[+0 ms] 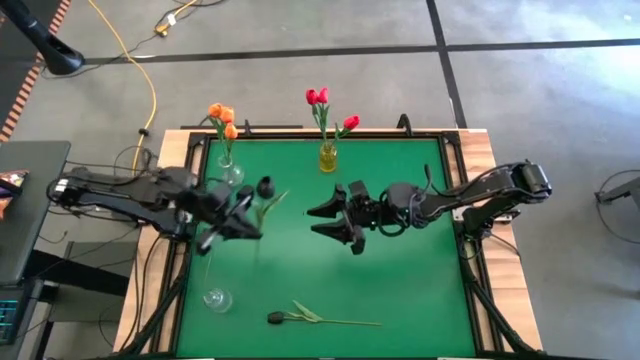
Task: Sort flowers into vase by color
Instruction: Put the top right black flower into the bottom transparent vase
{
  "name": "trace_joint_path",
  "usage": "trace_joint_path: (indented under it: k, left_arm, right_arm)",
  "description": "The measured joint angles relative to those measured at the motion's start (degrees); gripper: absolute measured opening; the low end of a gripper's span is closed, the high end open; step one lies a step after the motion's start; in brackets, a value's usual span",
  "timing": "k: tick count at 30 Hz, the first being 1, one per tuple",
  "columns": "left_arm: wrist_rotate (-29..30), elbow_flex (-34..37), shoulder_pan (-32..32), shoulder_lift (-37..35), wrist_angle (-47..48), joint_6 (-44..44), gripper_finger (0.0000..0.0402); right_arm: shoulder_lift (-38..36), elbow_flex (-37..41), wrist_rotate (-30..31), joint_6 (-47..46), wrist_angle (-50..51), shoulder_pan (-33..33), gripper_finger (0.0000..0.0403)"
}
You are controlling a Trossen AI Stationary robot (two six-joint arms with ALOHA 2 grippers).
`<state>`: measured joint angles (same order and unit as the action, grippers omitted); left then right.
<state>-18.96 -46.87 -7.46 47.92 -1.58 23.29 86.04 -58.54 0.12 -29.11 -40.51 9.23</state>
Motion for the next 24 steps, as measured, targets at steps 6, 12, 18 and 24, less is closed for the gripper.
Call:
trace_joint_path:
  k: [6,12,18,24]
  left_arm:
    - [2.11,0.00,-9.47,-6.73,11.12,0.89,0.0000]
    - [9.85,0.17,-22.08,-8.15,15.60,1.35,0.0000]
    - [20.12,2.59,-32.41,-7.88,17.75,-1.11,0.0000]
    - [29.89,7.47,-37.37,-10.33,17.69,-2.21,0.0000]
  right_arm:
    - [-0.02,0.00,5.44,-0.91,1.44,2.97,0.0265]
    - [-0.02,0.00,12.58,-0.93,1.47,7.07,0.0265]
    - [-0.02,0.00,19.90,-0.93,1.44,11.34,0.0265]
    - [-0.02,0.00,23.91,-2.84,1.18,13.72,0.0265]
